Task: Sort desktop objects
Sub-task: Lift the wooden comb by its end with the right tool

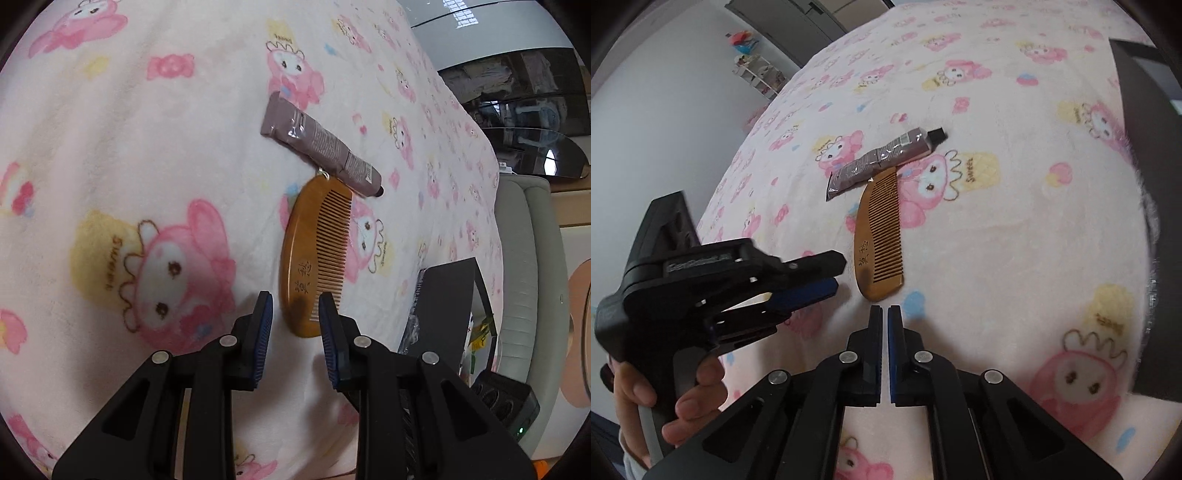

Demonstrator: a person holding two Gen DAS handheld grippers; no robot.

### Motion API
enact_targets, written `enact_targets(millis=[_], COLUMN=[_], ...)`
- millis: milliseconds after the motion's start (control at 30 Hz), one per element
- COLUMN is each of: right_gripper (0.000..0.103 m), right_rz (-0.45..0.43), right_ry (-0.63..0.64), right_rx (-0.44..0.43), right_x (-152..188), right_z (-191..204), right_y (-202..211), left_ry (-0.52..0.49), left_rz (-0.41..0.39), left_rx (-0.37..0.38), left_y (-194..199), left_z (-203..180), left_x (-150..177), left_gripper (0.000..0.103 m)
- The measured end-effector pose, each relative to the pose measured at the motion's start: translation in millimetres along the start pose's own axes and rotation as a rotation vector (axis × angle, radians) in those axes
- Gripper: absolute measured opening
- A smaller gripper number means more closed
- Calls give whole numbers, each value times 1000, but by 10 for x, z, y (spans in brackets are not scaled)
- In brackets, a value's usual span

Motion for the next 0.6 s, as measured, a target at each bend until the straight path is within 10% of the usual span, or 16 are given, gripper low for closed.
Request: enact_targets(millis=[600], right_gripper=[15], right_rz=[1], right_ry=[-14], right_rx=[13], right_x=[-207], right_z=[-68], right_y=[-320], left_ry=[-13], left_rz=[20], left_rx=[26], left_y=[-256], left_z=[-62], left_x=[-2], left_gripper=[18])
Point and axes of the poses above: each gripper's, at about its wrist camera, not at the fingertips, and y roughly against the way its jaws point, z to its left, x to its underside, the point moved 5 cm from there along -y, roughly the way its jaws point, and after that the axes turned 8 degrees about -x, right-handed, at the moved point
